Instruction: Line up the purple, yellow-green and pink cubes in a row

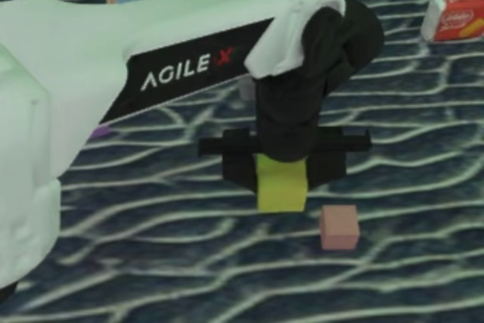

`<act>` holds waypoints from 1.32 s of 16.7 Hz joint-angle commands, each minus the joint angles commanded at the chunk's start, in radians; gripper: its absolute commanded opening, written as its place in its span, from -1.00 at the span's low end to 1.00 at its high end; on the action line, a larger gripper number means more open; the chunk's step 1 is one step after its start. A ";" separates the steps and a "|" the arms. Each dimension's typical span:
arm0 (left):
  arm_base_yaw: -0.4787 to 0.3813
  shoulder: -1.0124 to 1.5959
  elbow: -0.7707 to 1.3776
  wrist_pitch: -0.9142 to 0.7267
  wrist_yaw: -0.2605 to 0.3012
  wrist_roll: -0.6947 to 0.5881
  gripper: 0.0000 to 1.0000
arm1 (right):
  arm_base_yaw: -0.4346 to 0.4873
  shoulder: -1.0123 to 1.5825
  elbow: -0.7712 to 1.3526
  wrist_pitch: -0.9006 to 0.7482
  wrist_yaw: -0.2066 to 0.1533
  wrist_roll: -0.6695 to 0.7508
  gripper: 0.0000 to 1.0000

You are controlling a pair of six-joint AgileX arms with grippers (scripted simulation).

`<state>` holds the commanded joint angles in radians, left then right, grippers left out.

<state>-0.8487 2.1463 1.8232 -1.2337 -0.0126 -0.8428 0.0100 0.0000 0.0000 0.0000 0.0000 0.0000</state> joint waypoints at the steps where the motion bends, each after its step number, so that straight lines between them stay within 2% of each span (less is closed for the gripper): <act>1: -0.001 0.001 -0.003 0.003 0.000 0.001 -1.00 | 0.000 0.000 0.000 0.000 0.000 0.000 1.00; 8: -0.002 0.049 -0.168 0.227 0.000 0.000 -1.00 | 0.000 0.000 0.000 0.000 0.000 0.000 1.00; 13: -0.003 0.056 -0.187 0.247 0.000 0.000 -1.00 | 0.000 0.000 0.000 0.000 0.000 0.000 1.00; 22: -0.003 0.056 -0.187 0.247 0.000 0.000 0.36 | 0.000 0.000 0.000 0.000 0.000 0.000 1.00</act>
<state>-0.8514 2.2020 1.6364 -0.9868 -0.0125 -0.8426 0.0100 0.0000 0.0000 0.0000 0.0000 0.0000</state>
